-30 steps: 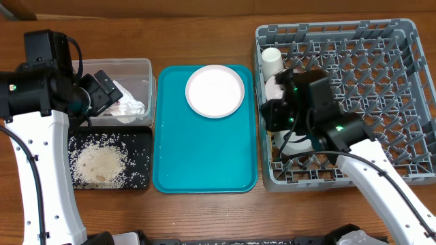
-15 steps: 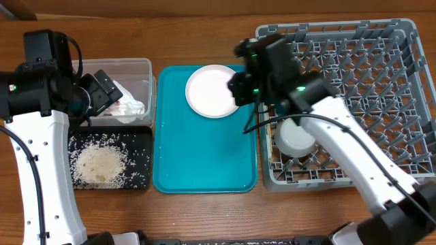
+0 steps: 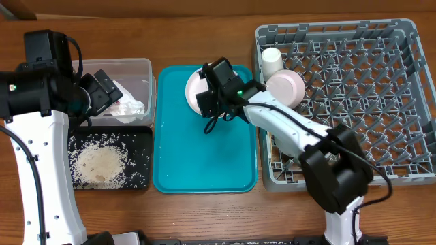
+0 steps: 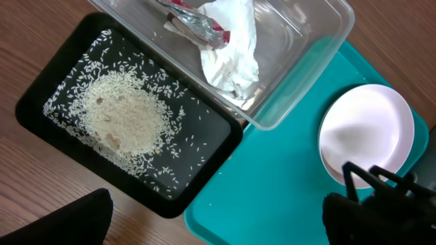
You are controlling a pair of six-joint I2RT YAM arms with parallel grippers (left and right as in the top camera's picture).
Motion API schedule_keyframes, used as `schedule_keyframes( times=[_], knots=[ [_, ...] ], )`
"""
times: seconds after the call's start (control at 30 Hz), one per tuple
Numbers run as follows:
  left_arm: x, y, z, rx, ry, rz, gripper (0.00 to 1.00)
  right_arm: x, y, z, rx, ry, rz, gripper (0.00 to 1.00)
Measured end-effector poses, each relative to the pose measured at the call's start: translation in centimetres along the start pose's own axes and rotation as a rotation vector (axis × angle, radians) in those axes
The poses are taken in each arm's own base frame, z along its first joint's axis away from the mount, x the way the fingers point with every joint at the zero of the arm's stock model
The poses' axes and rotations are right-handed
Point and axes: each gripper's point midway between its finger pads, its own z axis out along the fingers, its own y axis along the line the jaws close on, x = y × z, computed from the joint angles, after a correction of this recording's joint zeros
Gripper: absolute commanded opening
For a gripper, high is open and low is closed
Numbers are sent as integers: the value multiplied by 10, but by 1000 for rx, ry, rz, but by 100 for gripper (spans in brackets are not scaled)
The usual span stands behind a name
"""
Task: Sort waste into correct bins and load items into the dishwasher
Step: 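Move the right gripper over the pink plate on the teal tray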
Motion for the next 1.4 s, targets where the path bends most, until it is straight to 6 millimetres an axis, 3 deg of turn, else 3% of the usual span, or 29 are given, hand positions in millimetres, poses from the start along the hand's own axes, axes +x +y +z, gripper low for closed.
schedule_keyframes(
  times=[0.17, 0.47, 0.83, 0.93, 1.0, 1.07, 1.1, 1.4],
  knots=[
    [0, 0, 0, 0, 0, 0, 100, 16, -3, 16, -1, 57, 5, 67],
    [0, 0, 0, -1, 0, 0, 100, 37, 17, 13, -120, 155, 19, 74],
    [0, 0, 0, 0, 0, 0, 100, 21, 28, 13, -179, 91, -14, 79],
    [0, 0, 0, 0, 0, 0, 100, 17, 29, 13, -186, 74, -41, 65],
    [0, 0, 0, 0, 0, 0, 100, 15, 30, 14, -192, 66, -54, 44],
    [0, 0, 0, 0, 0, 0, 100, 14, 31, 15, -197, 59, -60, 16],
    [0, 0, 0, -1, 0, 0, 100, 13, 31, 16, -196, 53, -67, 11],
    [0, 0, 0, 0, 0, 0, 100, 23, 23, 49, -181, 66, -72, 10]
  ],
)
